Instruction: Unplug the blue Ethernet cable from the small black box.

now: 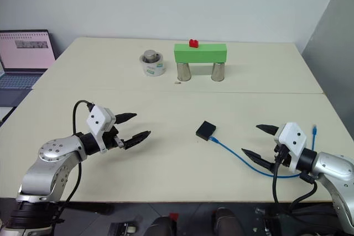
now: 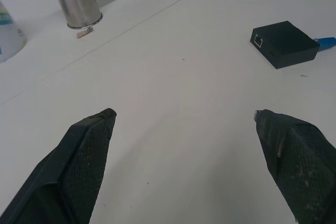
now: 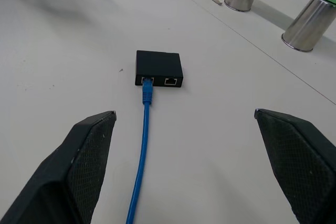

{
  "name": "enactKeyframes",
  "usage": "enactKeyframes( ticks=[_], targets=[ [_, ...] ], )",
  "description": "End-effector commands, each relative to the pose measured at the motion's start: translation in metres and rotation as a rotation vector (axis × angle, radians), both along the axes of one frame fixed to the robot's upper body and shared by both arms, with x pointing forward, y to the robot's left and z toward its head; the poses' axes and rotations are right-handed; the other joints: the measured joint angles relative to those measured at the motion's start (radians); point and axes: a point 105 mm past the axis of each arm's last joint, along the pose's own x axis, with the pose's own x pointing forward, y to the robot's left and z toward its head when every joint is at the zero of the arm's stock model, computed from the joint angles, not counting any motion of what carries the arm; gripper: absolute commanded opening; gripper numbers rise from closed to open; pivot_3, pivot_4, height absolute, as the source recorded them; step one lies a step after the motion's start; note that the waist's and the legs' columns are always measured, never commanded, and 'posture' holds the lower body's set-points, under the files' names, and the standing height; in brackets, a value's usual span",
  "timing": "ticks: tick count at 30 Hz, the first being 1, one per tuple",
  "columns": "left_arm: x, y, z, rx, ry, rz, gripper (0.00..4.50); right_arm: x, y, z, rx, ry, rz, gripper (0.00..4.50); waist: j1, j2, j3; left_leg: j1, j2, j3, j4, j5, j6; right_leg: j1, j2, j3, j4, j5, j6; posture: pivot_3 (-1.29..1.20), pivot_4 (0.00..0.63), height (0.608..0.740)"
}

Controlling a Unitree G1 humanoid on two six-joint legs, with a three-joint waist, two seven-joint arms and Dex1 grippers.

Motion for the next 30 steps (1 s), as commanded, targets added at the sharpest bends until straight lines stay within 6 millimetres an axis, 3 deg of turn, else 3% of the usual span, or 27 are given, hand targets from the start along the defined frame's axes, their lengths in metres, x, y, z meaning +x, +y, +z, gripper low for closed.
enactKeyframes(
  ticks=[1, 15, 22, 30],
  targets=[
    [-0.001, -0.002, 0.014, 0.008, -0.058, -0.018, 4.5, 0.002, 0.0, 0.012, -0.006, -0.065, -0.003, 4.48, 0.0, 0.0, 0.0, 0.0, 0.0, 0.0, 0.0, 0.0, 0.0, 0.0, 0.0, 0.0, 0.0, 0.0, 0.0, 0.0, 0.15, 0.74],
    [-0.002, -0.007, 0.012, 0.018, -0.049, -0.022, 4.5, 0.001, 0.017, 0.007, 0.027, -0.045, 0.033, 4.48, 0.0, 0.0, 0.0, 0.0, 0.0, 0.0, 0.0, 0.0, 0.0, 0.0, 0.0, 0.0, 0.0, 0.0, 0.0, 0.0, 0.15, 0.74],
    [-0.018, -0.028, 0.012, -0.11, 0.057, -0.173, 4.5, 0.016, 0.047, -0.02, 0.073, 0.0, 0.025, 4.48, -0.002, 0.0, 0.0, 0.0, 0.0, 0.0, 0.0, 0.0, 0.0, 0.0, 0.0, 0.0, 0.001, 0.0, 0.0, 0.0, 0.15, 0.74],
    [-0.021, -0.039, 0.004, -0.017, 0.05, -0.246, 4.5, 0.043, 0.077, -0.058, 0.029, 0.085, 0.031, 4.48, -0.001, 0.0, 0.0, 0.0, 0.0, 0.0, 0.0, 0.0, 0.0, -0.001, 0.0, 0.0, 0.001, 0.0, 0.0, 0.0, 0.15, 0.74]
  ],
)
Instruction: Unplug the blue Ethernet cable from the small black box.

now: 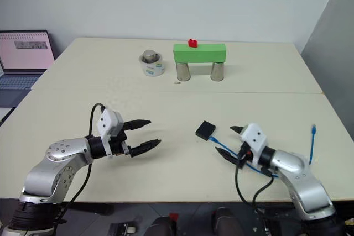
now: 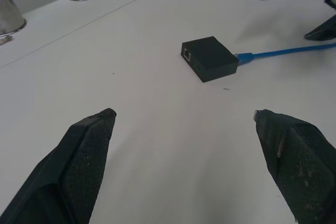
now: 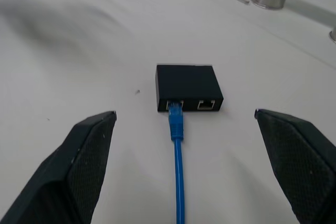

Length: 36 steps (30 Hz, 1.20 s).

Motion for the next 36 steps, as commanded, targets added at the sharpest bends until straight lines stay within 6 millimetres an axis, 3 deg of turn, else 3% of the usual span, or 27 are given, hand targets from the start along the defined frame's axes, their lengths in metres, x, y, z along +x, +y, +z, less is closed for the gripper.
enactKeyframes(
  ticks=[1, 6, 9, 22, 27, 31, 36],
  targets=[
    [-0.001, -0.006, 0.009, 0.029, -0.06, -0.038, 4.5, 0.01, 0.012, -0.011, -0.016, 0.018, 0.015, 4.48, 0.0, 0.0, 0.0, 0.0, 0.0, 0.0, 0.0, 0.0, 0.0, 0.0, 0.0, 0.0, 0.0, 0.0, 0.0, 0.0, 0.15, 0.74],
    [0.001, -0.005, 0.004, 0.052, -0.061, -0.03, 4.5, 0.022, 0.015, -0.026, -0.027, 0.061, 0.011, 4.48, 0.0, 0.0, 0.0, -0.001, 0.0, 0.0, 0.0, 0.0, 0.0, 0.0, 0.0, 0.0, 0.0, 0.0, 0.0, 0.0, 0.15, 0.74],
    [0.0, -0.005, 0.002, 0.053, -0.06, -0.026, 4.5, 0.024, 0.017, -0.028, -0.027, 0.075, 0.019, 4.07, 0.0, 0.0, 0.0, -0.001, 0.0, 0.0, 0.0, 0.0, 0.0, 0.0, 0.0, 0.0, 0.0, 0.0, 0.0, 0.0, 0.15, 0.74],
    [0.005, -0.01, -0.005, 0.018, -0.012, -0.012, 4.5, 0.03, 0.018, -0.029, -0.1, 0.084, 0.047, 1.2, 0.0, 0.0, 0.0, 0.0, 0.0, 0.0, 0.001, 0.0, 0.0, 0.0, 0.0, 0.0, 0.001, 0.0, 0.0, 0.0, 0.15, 0.74],
    [0.009, -0.012, 0.003, -0.13, 0.086, 0.001, 4.5, 0.024, 0.034, 0.006, -0.274, -0.22, 0.201, 0.13, 0.0, 0.0, 0.0, 0.0, -0.001, 0.0, 0.001, 0.0, 0.0, 0.0, 0.0, 0.0, 0.001, 0.0, 0.0, 0.0, 0.15, 0.74],
    [0.006, -0.017, 0.012, -0.308, 0.21, -0.024, 4.5, 0.013, 0.051, 0.028, -0.417, -0.509, 0.356, 0.13, -0.002, 0.0, 0.0, -0.001, 0.0, -0.001, 0.0, 0.0, 0.0, -0.001, 0.0, -0.001, 0.001, 0.0, 0.0, 0.0, 0.15, 0.74],
    [-0.003, -0.029, 0.014, -0.352, 0.268, -0.095, 4.5, 0.0, 0.063, 0.038, -0.474, -0.718, 0.492, 0.13, -0.007, 0.0, 0.0, -0.001, 0.0, -0.001, 0.0, 0.0, 0.0, -0.001, 0.0, -0.001, 0.001, 0.0, 0.0, 0.0, 0.15, 0.74]
  ],
)
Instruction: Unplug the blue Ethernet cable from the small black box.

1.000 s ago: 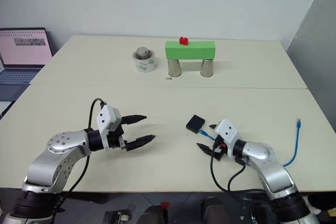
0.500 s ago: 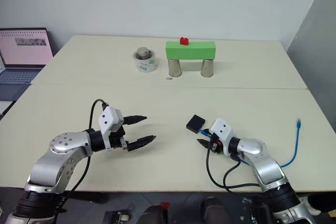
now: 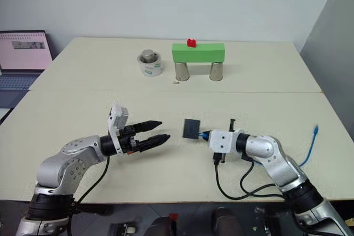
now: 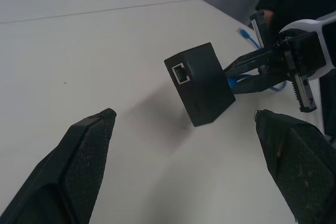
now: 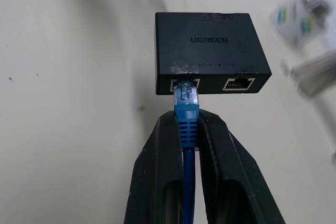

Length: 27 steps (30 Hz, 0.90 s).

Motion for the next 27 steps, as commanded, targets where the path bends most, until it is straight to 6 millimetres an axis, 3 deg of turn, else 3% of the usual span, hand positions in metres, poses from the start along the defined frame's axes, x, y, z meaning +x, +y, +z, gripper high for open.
enactKeyframes(
  ticks=[1, 8, 12, 22, 26, 27],
  targets=[
    [-0.007, -0.01, 0.01, -0.052, -0.002, -0.06, 4.5, -0.014, 0.015, 0.017, -0.013, -0.167, 0.151, 0.13, 0.001, 0.0, 0.0, 0.0, 0.0, 0.0, 0.0, 0.0, 0.0, 0.0, 0.0, 0.0, 0.0, 0.0, 0.0, 0.0, 0.15, 0.74],
    [-0.011, -0.022, 0.011, -0.087, 0.026, -0.107, 4.5, -0.018, 0.026, 0.025, 0.017, -0.23, 0.223, 0.13, 0.004, 0.0, 0.0, 0.0, 0.0, 0.0, 0.001, 0.0, 0.0, 0.0, 0.0, 0.0, 0.001, 0.0, 0.0, 0.0, 0.15, 0.74],
    [-0.014, -0.018, 0.017, -0.124, 0.013, -0.115, 3.89, -0.018, 0.028, 0.028, 0.022, -0.267, 0.235, 0.13, 0.005, 0.0, 0.0, 0.0, 0.0, 0.0, 0.001, 0.0, 0.0, 0.0, 0.0, 0.0, 0.001, 0.0, 0.0, 0.0, 0.15, 0.74],
    [-0.019, -0.016, 0.021, -0.119, 0.022, -0.164, 1.7, -0.019, 0.034, 0.038, 0.057, -0.409, 0.272, 0.13, 0.007, 0.0, 0.0, 0.0, 0.0, 0.0, 0.001, 0.0, 0.0, 0.0, 0.0, 0.0, 0.001, 0.0, -0.001, 0.0, 0.15, 0.74],
    [-0.019, -0.017, 0.02, -0.11, 0.02, -0.166, 0.83, -0.021, 0.037, 0.028, -0.001, -0.405, 0.31, 0.13, 0.008, 0.0, 0.0, 0.0, 0.0, 0.0, 0.001, 0.0, 0.0, 0.0, 0.0, 0.0, 0.001, 0.0, -0.001, 0.0, 0.15, 0.74],
    [-0.018, -0.017, 0.02, -0.11, 0.02, -0.165, 0.78, -0.022, 0.037, 0.027, -0.005, -0.401, 0.316, 0.13, 0.008, 0.0, 0.0, 0.0, 0.0, 0.0, 0.001, 0.0, 0.0, 0.0, 0.0, 0.0, 0.001, 0.0, -0.001, 0.0, 0.15, 0.74]
  ],
)
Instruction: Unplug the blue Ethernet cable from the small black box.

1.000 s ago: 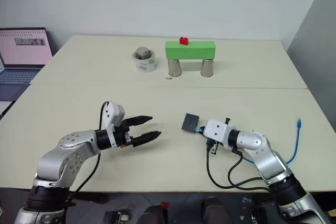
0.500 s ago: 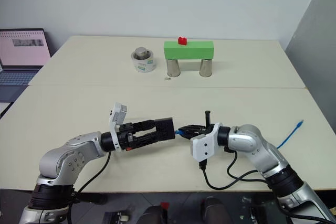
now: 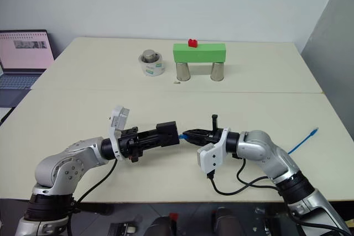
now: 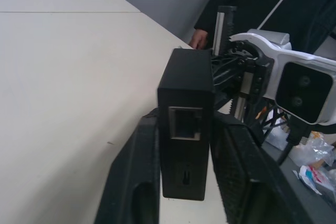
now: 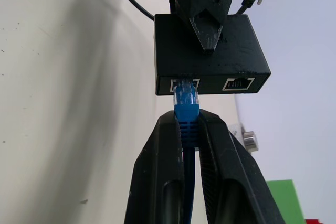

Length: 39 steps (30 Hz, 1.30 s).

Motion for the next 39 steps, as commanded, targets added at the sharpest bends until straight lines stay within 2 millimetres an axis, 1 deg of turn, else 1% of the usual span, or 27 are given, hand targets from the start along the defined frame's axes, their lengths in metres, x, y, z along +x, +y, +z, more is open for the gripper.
enactKeyframes(
  ticks=[1, 2, 4, 5, 7, 8, 10, 12, 15, 17, 19, 21, 25, 32, 39],
  targets=[
    [0.002, -0.001, 0.006, 0.012, -0.033, -0.004, 0.78, -0.008, 0.008, 0.009, 0.005, -0.055, 0.066, 0.13, 0.0, 0.0, 0.0, 0.0, 0.0, 0.0, 0.0, 0.0, 0.0, 0.0, 0.0, 0.0, 0.0, 0.0, 0.0, 0.0, 0.15, 0.74],
    [0.002, -0.001, 0.006, 0.012, -0.033, -0.005, 0.78, -0.008, 0.008, 0.009, 0.008, -0.058, 0.064, 0.13, 0.001, 0.0, 0.0, 0.0, 0.0, 0.0, 0.0, 0.0, 0.0, 0.0, 0.0, 0.0, 0.0, 0.0, 0.0, 0.0, 0.15, 0.74],
    [0.003, -0.001, 0.005, 0.035, -0.048, -0.013, 0.78, -0.009, 0.004, 0.011, -0.003, -0.032, 0.063, 0.83, 0.001, 0.0, 0.0, 0.0, 0.0, 0.0, 0.0, 0.0, 0.0, 0.0, 0.0, 0.0, 0.0, 0.0, 0.0, 0.0, 0.15, 0.74],
    [0.004, -0.002, 0.004, 0.045, -0.057, -0.016, 0.78, -0.01, 0.001, 0.011, -0.021, -0.011, 0.061, 1.11, 0.001, 0.0, 0.0, 0.0, 0.0, 0.0, 0.0, 0.0, 0.0, 0.0, 0.0, 0.0, 0.0, 0.0, 0.0, 0.0, 0.15, 0.74],
    [0.007, -0.002, 0.005, 0.047, -0.067, -0.019, 0.78, -0.014, -0.004, 0.01, -0.06, 0.026, 0.067, 1.47, 0.001, 0.0, 0.0, 0.0, 0.0, 0.0, 0.0, 0.0, 0.0, 0.0, 0.0, 0.0, 0.0, 0.0, 0.0, 0.0, 0.15, 0.74],
    [0.008, -0.003, 0.005, 0.054, -0.076, -0.03, 0.78, -0.018, -0.007, 0.012, -0.071, 0.052, 0.068, 1.79, 0.001, 0.0, 0.0, 0.0, 0.0, 0.0, 0.0, 0.0, 0.0, 0.0, 0.0, 0.0, 0.0, 0.0, 0.0, 0.0, 0.15, 0.74],
    [0.009, -0.004, 0.006, 0.058, -0.089, -0.044, 0.78, -0.024, -0.012, 0.015, -0.074, 0.128, 0.066, 2.28, 0.001, 0.0, 0.0, 0.0, 0.0, 0.0, 0.0, 0.0, 0.0, 0.0, 0.0, 0.0, 0.0, 0.0, 0.0, 0.0, 0.15, 0.74],
    [0.008, -0.006, 0.008, 0.063, -0.108, -0.072, 0.78, -0.031, -0.018, 0.017, -0.043, 0.269, 0.047, 2.7, 0.001, 0.0, 0.0, 0.0, 0.0, -0.001, 0.0, 0.0, 0.0, 0.0, 0.0, -0.001, -0.001, 0.0, 0.0, 0.0, 0.15, 0.74],
    [0.006, -0.008, 0.008, 0.08, -0.134, -0.13, 0.78, -0.036, -0.021, 0.029, 0.121, 0.554, -0.007, 2.77, 0.002, 0.0, 0.0, 0.0, 0.0, -0.001, 0.0, 0.0, 0.0, 0.001, 0.0, -0.001, -0.001, 0.0, -0.001, 0.0, 0.15, 0.74],
    [0.004, -0.01, 0.008, 0.088, -0.153, -0.165, 0.78, -0.036, -0.02, 0.034, 0.206, 0.706, -0.029, 2.77, 0.001, 0.0, 0.0, 0.0, 0.0, -0.001, 0.0, 0.0, 0.0, 0.001, 0.0, -0.001, 0.0, 0.0, -0.001, 0.0, 0.15, 0.74],
    [0.003, -0.011, 0.009, 0.094, -0.174, -0.202, 0.78, -0.032, -0.018, 0.041, 0.29, 0.82, -0.051, 2.77, 0.0, 0.0, 0.0, 0.0, 0.0, 0.0, 0.0, 0.0, 0.0, 0.001, 0.0, 0.0, 0.0, 0.0, -0.001, 0.0, 0.15, 0.74],
    [0.002, -0.012, 0.01, 0.1, -0.191, -0.232, 0.78, -0.028, -0.017, 0.043, 0.333, 0.903, -0.071, 2.77, -0.001, 0.0, 0.0, 0.001, 0.0, -0.001, 0.0, 0.0, 0.0, 0.001, 0.001, -0.001, 0.0, 0.0, -0.001, 0.0, 0.15, 0.74],
    [0.003, -0.012, 0.015, 0.108, -0.22, -0.267, 0.78, -0.025, -0.014, 0.039, 0.363, 1.075, -0.093, 2.77, 0.0, 0.0, 0.0, 0.0, 0.0, -0.002, 0.0, 0.0, 0.0, 0.001, 0.001, -0.002, 0.0, 0.0, -0.001, 0.0, 0.15, 0.74],
    [0.002, -0.014, 0.019, 0.126, -0.255, -0.297, 0.78, -0.022, -0.011, 0.028, 0.349, 1.249, -0.113, 2.77, 0.0, 0.0, 0.0, -0.001, 0.0, -0.001, 0.0, 0.0, 0.001, 0.0, 0.001, -0.001, -0.002, 0.0, -0.001, 0.0, 0.15, 0.74],
    [0.0, -0.014, 0.016, 0.132, -0.26, -0.298, 0.78, -0.018, -0.007, 0.024, 0.326, 1.28, -0.121, 2.77, -0.001, 0.0, 0.0, -0.001, 0.0, -0.001, 0.0, 0.0, 0.001, -0.001, 0.001, -0.001, -0.001, 0.0, -0.001, 0.0, 0.15, 0.74]
  ],
)
